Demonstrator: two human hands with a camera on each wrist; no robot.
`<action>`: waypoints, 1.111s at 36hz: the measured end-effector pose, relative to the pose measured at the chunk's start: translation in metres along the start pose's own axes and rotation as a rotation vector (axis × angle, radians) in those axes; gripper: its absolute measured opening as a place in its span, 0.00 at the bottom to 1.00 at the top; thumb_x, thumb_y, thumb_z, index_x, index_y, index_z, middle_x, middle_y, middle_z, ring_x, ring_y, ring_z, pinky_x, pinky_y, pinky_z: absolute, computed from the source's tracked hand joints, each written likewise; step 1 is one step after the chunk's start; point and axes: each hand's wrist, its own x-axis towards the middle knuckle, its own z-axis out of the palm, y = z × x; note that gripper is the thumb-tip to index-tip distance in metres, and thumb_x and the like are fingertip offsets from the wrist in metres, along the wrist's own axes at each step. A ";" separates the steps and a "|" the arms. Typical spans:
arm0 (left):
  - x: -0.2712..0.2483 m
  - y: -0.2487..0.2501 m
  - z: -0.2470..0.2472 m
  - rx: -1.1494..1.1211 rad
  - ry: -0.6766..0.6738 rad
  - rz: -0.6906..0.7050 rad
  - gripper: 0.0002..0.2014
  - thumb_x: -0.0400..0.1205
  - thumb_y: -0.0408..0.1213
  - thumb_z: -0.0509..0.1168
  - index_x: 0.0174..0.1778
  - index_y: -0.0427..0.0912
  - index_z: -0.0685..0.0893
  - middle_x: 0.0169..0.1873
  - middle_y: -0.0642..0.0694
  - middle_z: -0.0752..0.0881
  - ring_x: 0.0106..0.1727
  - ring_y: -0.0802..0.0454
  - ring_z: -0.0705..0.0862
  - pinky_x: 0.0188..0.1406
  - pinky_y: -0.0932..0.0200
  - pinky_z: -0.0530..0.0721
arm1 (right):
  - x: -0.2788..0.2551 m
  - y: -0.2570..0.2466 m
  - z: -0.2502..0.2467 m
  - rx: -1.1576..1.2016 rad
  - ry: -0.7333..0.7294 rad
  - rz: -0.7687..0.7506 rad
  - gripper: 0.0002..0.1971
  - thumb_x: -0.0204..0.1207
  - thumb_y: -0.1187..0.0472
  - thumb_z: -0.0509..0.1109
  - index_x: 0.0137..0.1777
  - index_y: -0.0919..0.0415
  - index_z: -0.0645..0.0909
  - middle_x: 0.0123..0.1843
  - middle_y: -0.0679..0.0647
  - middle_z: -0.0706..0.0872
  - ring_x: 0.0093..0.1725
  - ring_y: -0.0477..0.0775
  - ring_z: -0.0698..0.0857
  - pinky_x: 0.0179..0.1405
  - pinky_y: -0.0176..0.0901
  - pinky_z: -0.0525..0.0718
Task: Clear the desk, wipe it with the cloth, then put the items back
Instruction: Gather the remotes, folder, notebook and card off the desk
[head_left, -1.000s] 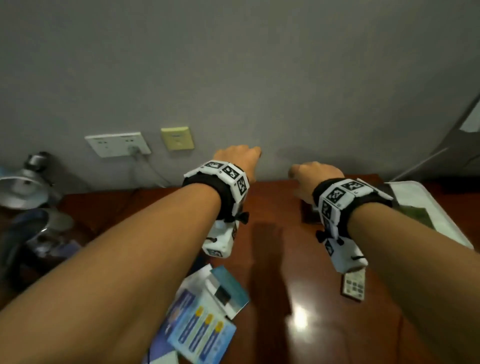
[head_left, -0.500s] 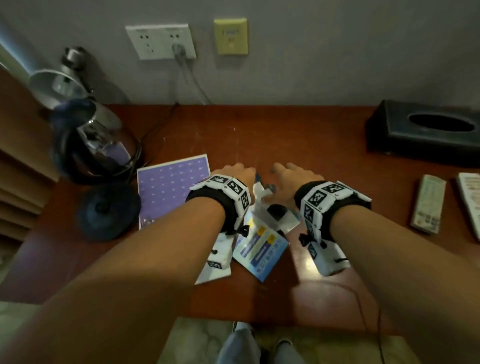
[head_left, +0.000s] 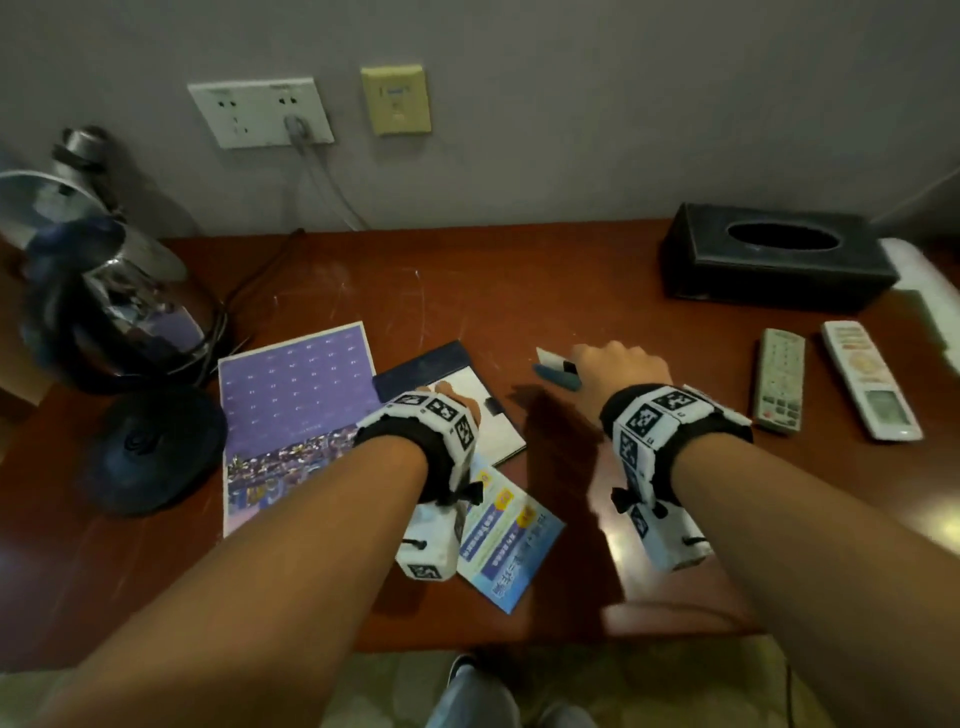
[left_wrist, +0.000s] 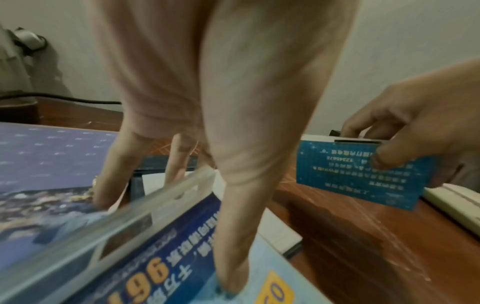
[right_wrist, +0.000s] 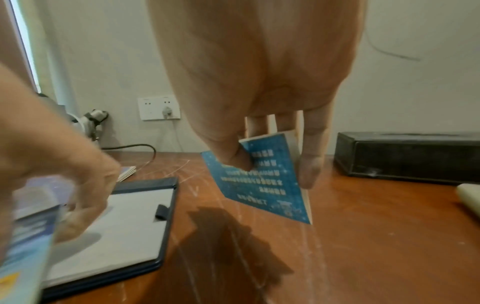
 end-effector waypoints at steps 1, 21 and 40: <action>-0.003 0.002 -0.008 -0.009 -0.057 0.034 0.21 0.69 0.49 0.76 0.55 0.46 0.82 0.65 0.38 0.77 0.65 0.37 0.79 0.55 0.43 0.82 | -0.004 0.005 -0.006 -0.002 0.009 0.015 0.18 0.79 0.58 0.66 0.68 0.55 0.74 0.57 0.58 0.82 0.58 0.64 0.82 0.45 0.53 0.77; -0.075 0.226 -0.138 0.137 0.140 0.468 0.17 0.71 0.41 0.78 0.51 0.56 0.79 0.58 0.47 0.87 0.49 0.45 0.84 0.43 0.57 0.79 | -0.119 0.245 -0.052 0.120 0.119 0.469 0.10 0.80 0.60 0.63 0.59 0.59 0.70 0.56 0.60 0.82 0.56 0.67 0.83 0.44 0.54 0.76; -0.036 0.336 -0.094 0.172 0.206 0.266 0.19 0.82 0.40 0.63 0.70 0.48 0.73 0.63 0.38 0.80 0.60 0.37 0.82 0.46 0.49 0.76 | -0.094 0.336 0.056 0.169 -0.089 0.387 0.24 0.72 0.49 0.73 0.64 0.54 0.70 0.63 0.55 0.80 0.64 0.60 0.80 0.62 0.59 0.73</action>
